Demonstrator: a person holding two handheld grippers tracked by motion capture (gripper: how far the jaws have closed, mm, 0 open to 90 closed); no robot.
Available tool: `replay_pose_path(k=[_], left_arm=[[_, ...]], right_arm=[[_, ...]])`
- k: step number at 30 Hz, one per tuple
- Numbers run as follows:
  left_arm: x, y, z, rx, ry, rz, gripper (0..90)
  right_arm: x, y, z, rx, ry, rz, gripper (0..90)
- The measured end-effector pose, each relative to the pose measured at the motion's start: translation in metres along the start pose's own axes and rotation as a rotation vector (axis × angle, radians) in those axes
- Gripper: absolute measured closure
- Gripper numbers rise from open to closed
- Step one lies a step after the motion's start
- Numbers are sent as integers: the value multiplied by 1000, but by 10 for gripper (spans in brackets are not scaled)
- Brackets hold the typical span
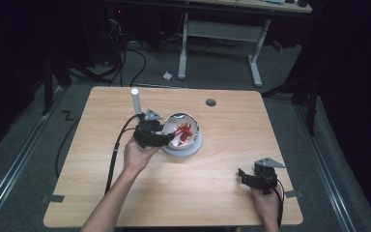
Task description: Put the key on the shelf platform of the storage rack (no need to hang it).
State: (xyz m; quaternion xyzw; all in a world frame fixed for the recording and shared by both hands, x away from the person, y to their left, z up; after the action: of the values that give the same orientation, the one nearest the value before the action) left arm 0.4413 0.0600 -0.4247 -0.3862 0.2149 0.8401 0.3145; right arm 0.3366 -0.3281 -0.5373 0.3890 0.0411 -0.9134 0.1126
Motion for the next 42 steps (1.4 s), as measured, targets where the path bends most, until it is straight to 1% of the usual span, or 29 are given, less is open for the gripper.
replay_pose_path(k=[5, 8, 13, 15, 17, 20, 26, 28, 34, 42], left_arm=[[4, -3, 15, -7, 27, 6, 401], [7, -4, 24, -9, 50, 16, 393], [14, -9, 38, -18, 65, 31, 378], [17, -10, 44, -26, 66, 27, 372], [20, -12, 48, -28, 75, 37, 370], [24, -14, 54, -32, 84, 53, 366], [30, -19, 64, -43, 87, 62, 353], [33, -20, 68, -47, 81, 64, 350], [39, -24, 80, -56, 107, 79, 345], [47, -28, 94, -81, 121, 95, 332]], right_arm=[[0, 0, 0, 1, 1, 3, 275], [0, 0, 0, 0, 1, 3, 275], [0, 0, 0, 0, 0, 4, 275], [0, 0, 0, 1, 0, 4, 275], [0, 0, 0, 1, 0, 4, 275], [0, 0, 0, 1, 0, 6, 275], [0, 0, 0, 1, 1, 9, 274], [0, 0, 0, 1, 0, 6, 275], [0, 0, 0, 1, -1, 3, 275], [0, 0, 0, 1, 1, 10, 275]])
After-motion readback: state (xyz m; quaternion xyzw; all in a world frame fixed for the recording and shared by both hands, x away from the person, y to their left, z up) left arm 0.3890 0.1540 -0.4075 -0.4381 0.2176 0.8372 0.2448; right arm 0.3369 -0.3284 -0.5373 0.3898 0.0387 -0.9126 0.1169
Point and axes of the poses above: each handheld gripper's, and its own axes: z roughly backward along the jaws, x roughly out of its underside, y roughly to its right, the point moved 1 cm from there along -z, roughly forward along the jaws
